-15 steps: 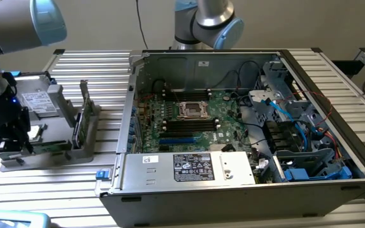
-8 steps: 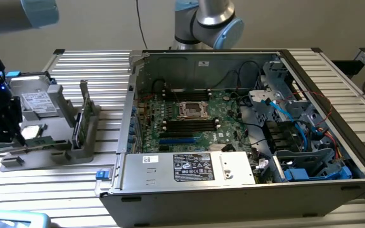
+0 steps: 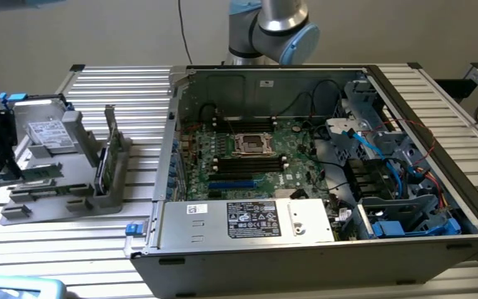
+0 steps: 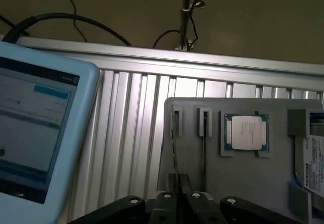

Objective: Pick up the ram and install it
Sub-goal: 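Pick up the ram and move it above insertion slot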

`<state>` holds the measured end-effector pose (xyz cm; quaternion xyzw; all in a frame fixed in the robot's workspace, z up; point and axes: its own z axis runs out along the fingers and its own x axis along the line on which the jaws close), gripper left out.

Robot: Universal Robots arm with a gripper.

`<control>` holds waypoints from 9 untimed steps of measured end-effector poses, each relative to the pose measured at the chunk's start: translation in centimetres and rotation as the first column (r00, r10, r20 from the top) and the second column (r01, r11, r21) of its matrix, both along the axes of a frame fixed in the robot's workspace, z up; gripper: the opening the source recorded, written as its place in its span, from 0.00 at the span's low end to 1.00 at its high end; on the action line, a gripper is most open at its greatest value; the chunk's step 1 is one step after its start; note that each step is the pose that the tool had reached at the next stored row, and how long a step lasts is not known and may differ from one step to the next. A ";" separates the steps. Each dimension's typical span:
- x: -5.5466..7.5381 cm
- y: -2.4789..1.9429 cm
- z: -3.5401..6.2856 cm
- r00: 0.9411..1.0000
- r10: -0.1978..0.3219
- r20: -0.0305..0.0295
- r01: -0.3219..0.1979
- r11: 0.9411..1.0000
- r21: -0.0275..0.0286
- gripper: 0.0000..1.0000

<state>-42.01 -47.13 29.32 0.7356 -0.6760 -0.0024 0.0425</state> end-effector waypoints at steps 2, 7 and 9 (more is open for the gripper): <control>0.1 0.00 0.94 1.000 -0.005 0.000 0.005 1.000 0.000 0.14; 1.7 0.00 3.24 1.000 -0.005 0.000 0.005 1.000 0.000 0.14; 2.5 0.00 4.17 1.000 -0.005 0.000 0.005 1.000 0.000 0.14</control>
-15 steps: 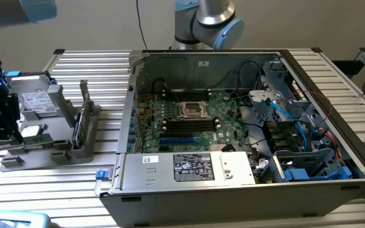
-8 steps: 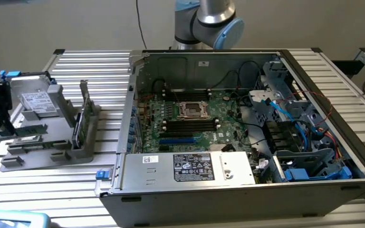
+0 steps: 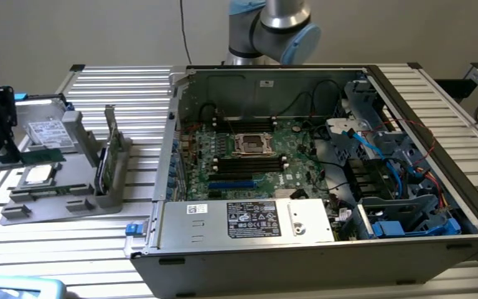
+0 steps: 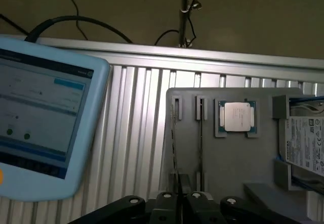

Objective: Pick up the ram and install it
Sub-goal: 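Pick up the ram and move it above insertion slot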

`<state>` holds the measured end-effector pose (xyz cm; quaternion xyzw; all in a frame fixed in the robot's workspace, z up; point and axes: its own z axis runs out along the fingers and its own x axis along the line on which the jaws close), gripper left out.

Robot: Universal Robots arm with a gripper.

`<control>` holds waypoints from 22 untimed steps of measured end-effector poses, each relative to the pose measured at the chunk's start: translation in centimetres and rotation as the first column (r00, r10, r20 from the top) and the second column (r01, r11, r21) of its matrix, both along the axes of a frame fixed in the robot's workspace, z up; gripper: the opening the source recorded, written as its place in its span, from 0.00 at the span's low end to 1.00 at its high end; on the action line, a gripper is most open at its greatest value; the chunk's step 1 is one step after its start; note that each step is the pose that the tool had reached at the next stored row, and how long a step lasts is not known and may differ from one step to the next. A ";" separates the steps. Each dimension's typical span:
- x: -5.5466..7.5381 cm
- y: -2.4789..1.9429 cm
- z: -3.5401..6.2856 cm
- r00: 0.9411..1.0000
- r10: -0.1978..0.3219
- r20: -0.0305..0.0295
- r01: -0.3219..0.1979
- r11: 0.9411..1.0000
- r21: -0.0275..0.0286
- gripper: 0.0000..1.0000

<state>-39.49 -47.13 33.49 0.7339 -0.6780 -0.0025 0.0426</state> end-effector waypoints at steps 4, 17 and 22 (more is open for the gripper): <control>1.7 0.00 1.80 1.000 0.000 0.000 0.000 1.000 0.000 0.14; 7.5 -0.01 7.64 1.000 0.000 -0.004 0.000 1.000 0.000 0.14; 9.5 -0.01 8.64 1.000 0.000 -0.006 0.000 1.000 0.001 0.14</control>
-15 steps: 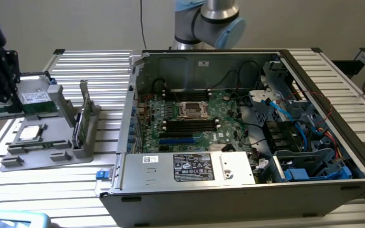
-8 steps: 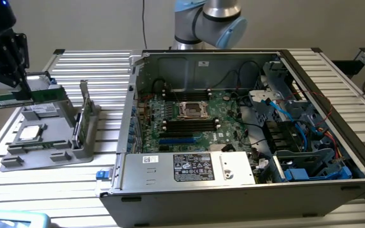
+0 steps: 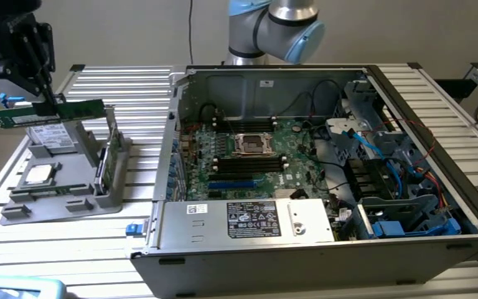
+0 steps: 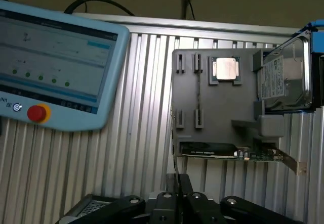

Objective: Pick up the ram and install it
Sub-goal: 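Pick up the ram and move it above insertion slot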

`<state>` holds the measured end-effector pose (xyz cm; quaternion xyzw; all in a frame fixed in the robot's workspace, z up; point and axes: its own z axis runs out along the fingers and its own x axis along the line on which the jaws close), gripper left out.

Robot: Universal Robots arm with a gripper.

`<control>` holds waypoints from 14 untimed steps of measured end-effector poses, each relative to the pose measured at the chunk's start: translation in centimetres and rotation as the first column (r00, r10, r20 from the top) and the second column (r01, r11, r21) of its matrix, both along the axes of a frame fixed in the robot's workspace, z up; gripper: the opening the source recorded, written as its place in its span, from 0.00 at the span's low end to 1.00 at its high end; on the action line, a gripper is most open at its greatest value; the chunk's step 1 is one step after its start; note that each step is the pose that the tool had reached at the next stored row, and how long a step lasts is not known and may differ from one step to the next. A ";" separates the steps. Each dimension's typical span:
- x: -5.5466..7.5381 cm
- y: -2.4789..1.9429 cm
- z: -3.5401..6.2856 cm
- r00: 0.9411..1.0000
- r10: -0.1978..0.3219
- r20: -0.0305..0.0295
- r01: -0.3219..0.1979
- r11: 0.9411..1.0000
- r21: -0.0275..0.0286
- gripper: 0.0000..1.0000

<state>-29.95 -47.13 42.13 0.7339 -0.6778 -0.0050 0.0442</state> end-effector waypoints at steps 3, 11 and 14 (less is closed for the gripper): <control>1.2 0.00 0.48 1.000 0.000 -0.001 0.000 1.000 0.001 0.14; 4.4 0.00 1.75 1.000 0.000 -0.004 0.000 1.000 0.003 0.14; 5.6 0.00 2.21 1.000 0.000 -0.005 0.000 1.000 0.005 0.14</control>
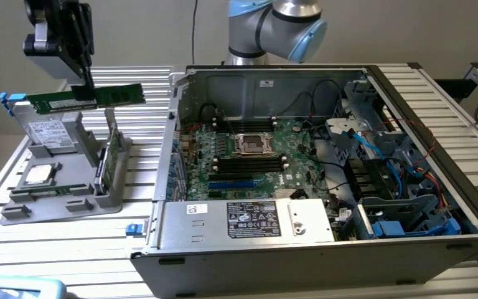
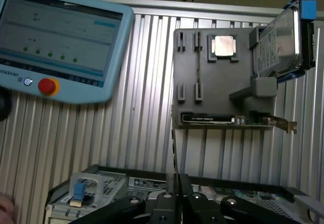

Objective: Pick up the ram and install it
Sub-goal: 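Pick up the ram and move it above insertion slot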

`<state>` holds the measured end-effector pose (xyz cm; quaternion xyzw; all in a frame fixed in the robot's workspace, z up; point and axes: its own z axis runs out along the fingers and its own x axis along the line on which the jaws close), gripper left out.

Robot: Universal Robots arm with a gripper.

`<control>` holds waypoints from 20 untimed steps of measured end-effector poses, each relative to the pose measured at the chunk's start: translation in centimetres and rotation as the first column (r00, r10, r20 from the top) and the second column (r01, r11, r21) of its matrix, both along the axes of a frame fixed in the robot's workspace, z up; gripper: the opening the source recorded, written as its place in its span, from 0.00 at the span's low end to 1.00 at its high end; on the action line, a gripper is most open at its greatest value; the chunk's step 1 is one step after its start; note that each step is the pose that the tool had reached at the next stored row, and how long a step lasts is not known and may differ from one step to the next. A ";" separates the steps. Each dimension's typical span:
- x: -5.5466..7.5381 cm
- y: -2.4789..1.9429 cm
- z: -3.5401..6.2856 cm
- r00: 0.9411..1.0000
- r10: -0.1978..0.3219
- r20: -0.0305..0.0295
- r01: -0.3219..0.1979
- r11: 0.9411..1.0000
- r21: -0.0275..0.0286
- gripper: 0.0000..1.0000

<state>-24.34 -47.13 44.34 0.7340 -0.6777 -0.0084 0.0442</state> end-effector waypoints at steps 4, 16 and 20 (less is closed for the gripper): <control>1.5 0.00 0.56 1.000 0.000 -0.002 0.000 1.000 0.002 0.14; 5.1 -0.06 0.61 1.000 -0.003 -0.003 0.003 1.000 0.030 0.14; 7.0 -0.07 0.62 1.000 -0.003 -0.003 0.003 0.998 0.059 0.14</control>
